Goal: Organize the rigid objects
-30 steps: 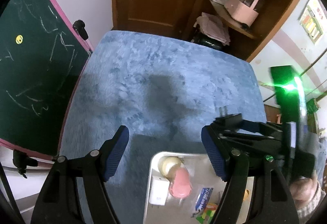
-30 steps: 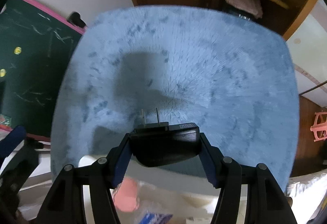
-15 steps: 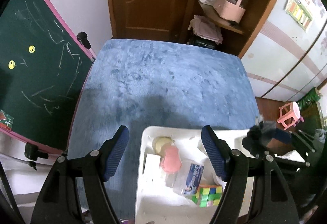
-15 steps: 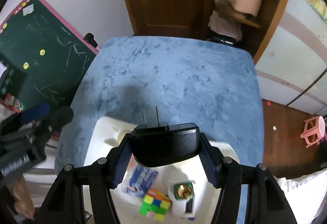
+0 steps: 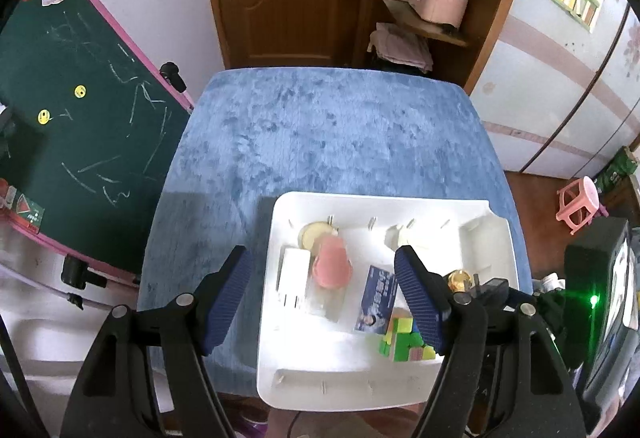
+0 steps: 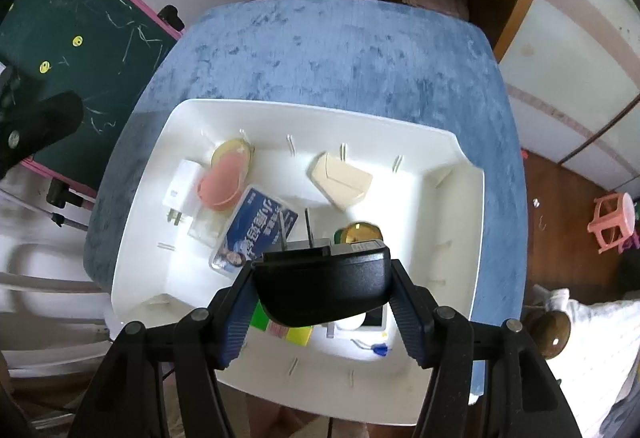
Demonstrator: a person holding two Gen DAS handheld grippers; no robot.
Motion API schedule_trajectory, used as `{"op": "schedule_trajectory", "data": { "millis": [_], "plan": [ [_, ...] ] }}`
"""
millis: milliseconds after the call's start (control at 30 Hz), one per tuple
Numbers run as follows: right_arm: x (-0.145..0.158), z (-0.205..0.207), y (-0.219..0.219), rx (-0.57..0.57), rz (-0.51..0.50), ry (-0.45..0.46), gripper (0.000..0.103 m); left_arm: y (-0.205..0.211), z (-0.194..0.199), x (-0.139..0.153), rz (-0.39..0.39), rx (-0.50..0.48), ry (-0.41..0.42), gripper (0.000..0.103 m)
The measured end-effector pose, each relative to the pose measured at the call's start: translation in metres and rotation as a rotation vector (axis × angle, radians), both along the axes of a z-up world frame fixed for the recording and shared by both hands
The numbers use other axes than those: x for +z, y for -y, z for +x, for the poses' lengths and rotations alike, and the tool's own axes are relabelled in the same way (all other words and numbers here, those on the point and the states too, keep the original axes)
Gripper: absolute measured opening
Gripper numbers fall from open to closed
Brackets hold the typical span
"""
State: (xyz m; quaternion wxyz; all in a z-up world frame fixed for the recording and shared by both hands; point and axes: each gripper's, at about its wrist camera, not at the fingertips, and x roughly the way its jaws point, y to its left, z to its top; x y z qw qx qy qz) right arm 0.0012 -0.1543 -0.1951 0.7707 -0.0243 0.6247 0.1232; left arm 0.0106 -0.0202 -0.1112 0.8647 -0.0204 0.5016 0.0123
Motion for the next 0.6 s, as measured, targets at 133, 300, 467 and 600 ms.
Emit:
{"op": "schedule_trajectory", "data": {
  "millis": [133, 300, 467, 600],
  "plan": [
    [0.002, -0.004, 0.003, -0.005, 0.007, 0.005, 0.071, 0.001, -0.008, -0.002, 0.006, 0.02, -0.003, 0.077],
    [0.016, -0.01, 0.006, -0.011, 0.029, 0.06, 0.076, 0.001, -0.014, -0.001, 0.018, 0.031, 0.002, 0.077],
    [0.036, -0.008, 0.005, -0.022, 0.041, 0.102, 0.076, 0.001, -0.018, 0.009, 0.03, 0.024, 0.018, 0.077],
    [0.06, -0.005, 0.006, -0.055, 0.048, 0.145, 0.076, -0.004, -0.016, 0.021, 0.019, 0.009, 0.03, 0.081]
  ]
}}
